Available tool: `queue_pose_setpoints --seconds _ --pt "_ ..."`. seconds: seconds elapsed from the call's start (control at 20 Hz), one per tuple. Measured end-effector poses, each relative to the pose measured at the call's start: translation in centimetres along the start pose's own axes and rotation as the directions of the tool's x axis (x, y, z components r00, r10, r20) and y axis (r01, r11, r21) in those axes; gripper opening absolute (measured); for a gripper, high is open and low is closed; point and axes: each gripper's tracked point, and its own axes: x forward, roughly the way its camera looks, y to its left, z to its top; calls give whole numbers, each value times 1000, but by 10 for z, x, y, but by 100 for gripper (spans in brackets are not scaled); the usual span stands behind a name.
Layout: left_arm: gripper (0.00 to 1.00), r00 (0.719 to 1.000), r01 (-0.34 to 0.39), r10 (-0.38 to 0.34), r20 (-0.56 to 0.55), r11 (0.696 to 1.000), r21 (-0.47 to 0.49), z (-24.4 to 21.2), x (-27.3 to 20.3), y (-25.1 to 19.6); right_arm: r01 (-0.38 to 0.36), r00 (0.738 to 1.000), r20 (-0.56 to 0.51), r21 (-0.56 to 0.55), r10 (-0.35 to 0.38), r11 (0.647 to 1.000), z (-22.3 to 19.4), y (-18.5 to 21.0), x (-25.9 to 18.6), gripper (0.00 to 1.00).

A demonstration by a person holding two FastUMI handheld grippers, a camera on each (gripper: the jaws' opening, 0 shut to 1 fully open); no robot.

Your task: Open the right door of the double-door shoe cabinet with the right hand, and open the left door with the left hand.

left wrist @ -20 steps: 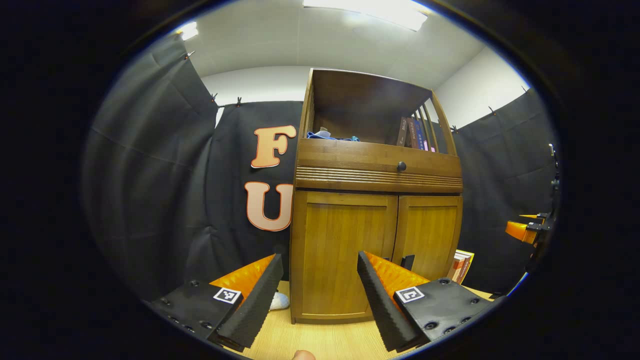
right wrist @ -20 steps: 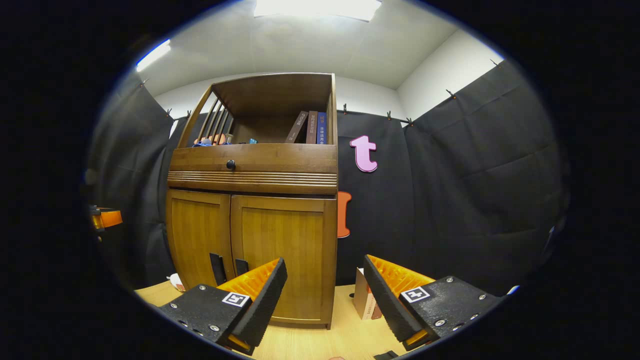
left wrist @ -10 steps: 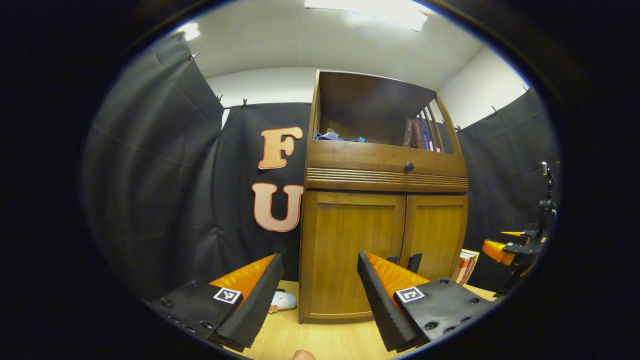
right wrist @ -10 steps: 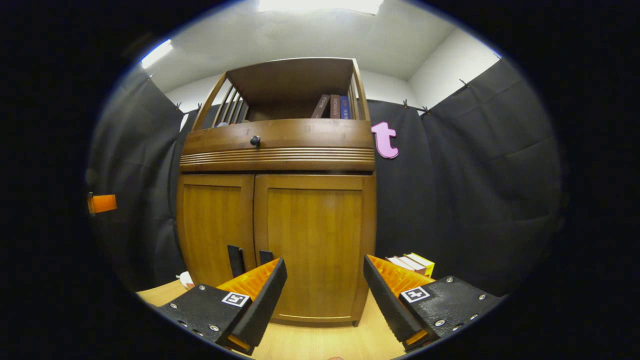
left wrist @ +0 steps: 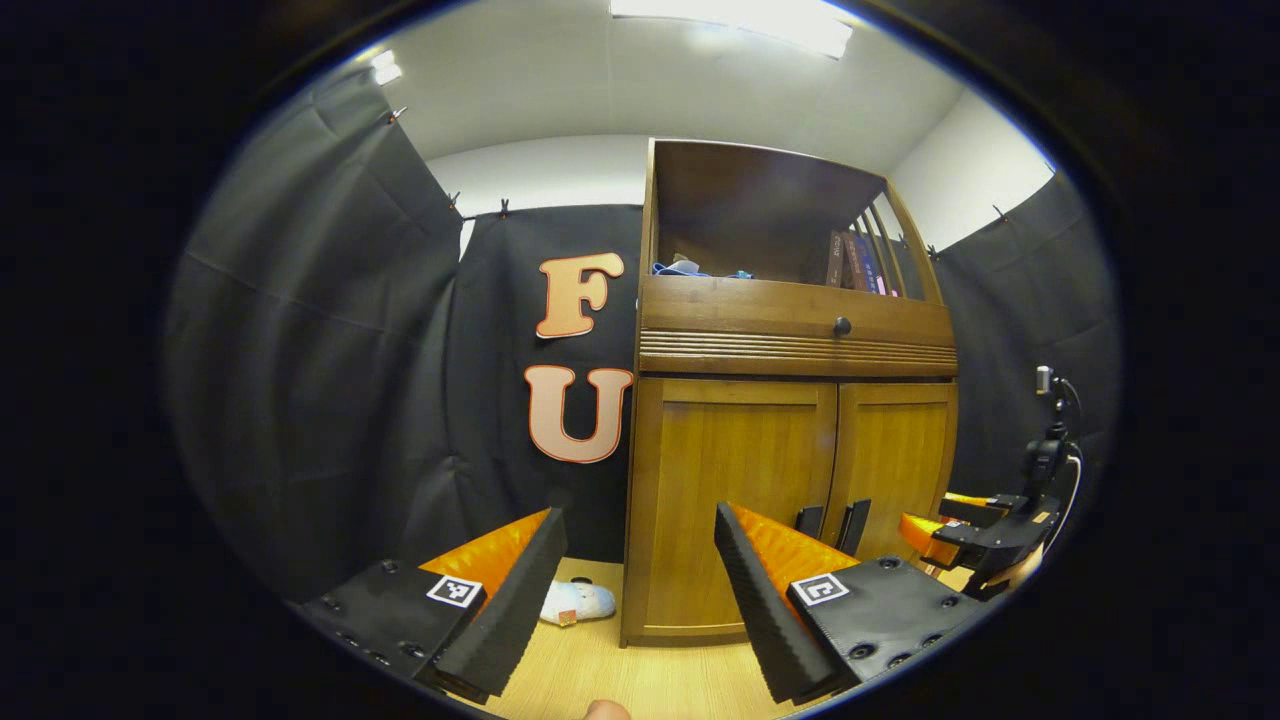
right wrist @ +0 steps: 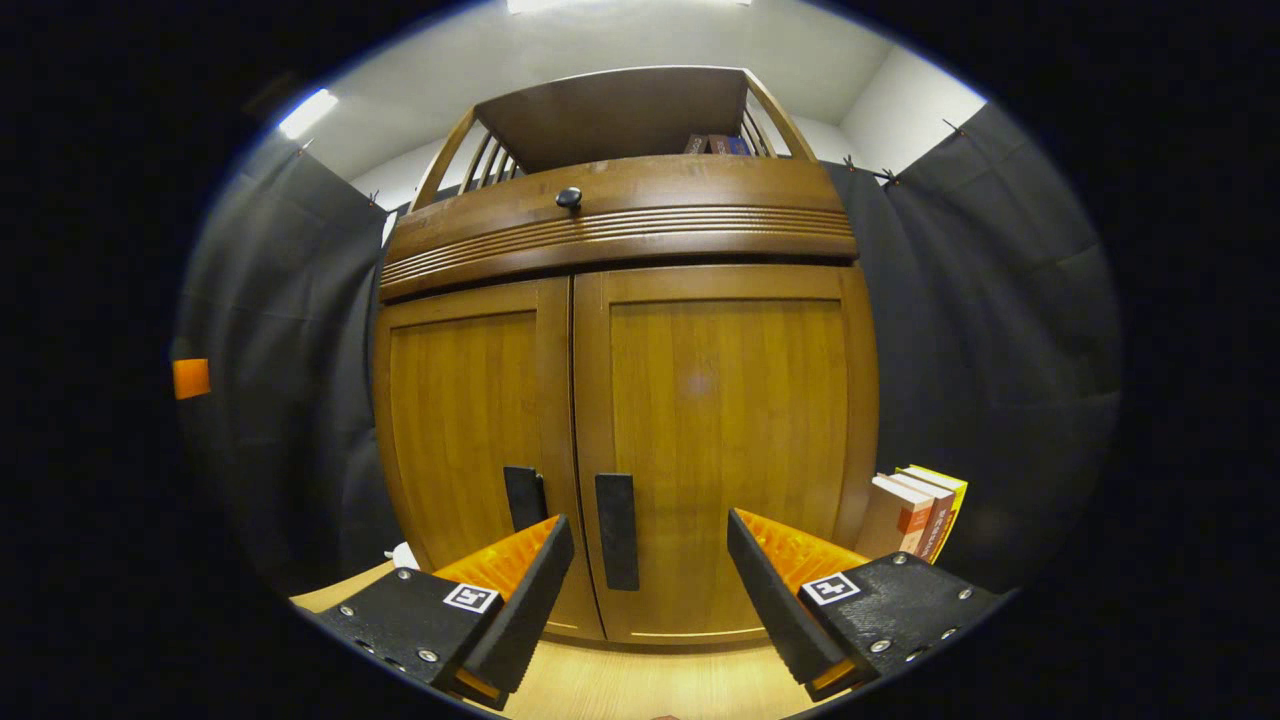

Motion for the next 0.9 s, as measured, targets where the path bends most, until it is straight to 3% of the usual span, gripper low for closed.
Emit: queue_pose_setpoints --seconds 0.2,0.25,0.35,0.4,0.45,0.6,0.9 --pt "97 1000 -25 25 -4 999 20 -2 -4 11 3 1000 -19 -16 -3 1000 -21 11 28 95" --pt "99 1000 -28 28 -2 999 18 -2 -5 12 14 1000 -22 -28 -15 1000 -26 10 35 100" --pt "97 1000 -29 29 -1 999 15 -4 -7 15 16 999 -46 -32 -17 999 -38 13 48 95" --pt "96 999 -35 35 -2 999 15 -4 -7 17 15 998 -58 -30 -17 999 -44 15 55 100" --pt "94 999 -39 39 -2 999 15 -5 -7 20 22 998 -65 -24 -23 999 -47 15 62 92" --pt "99 998 -56 56 -6 998 17 -8 -7 28 18 997 -75 3 -18 1000 -55 18 77 81" --pt "96 998 -69 69 -11 997 29 -8 -6 35 18 994 -104 7 -17 1000 -67 18 99 67"
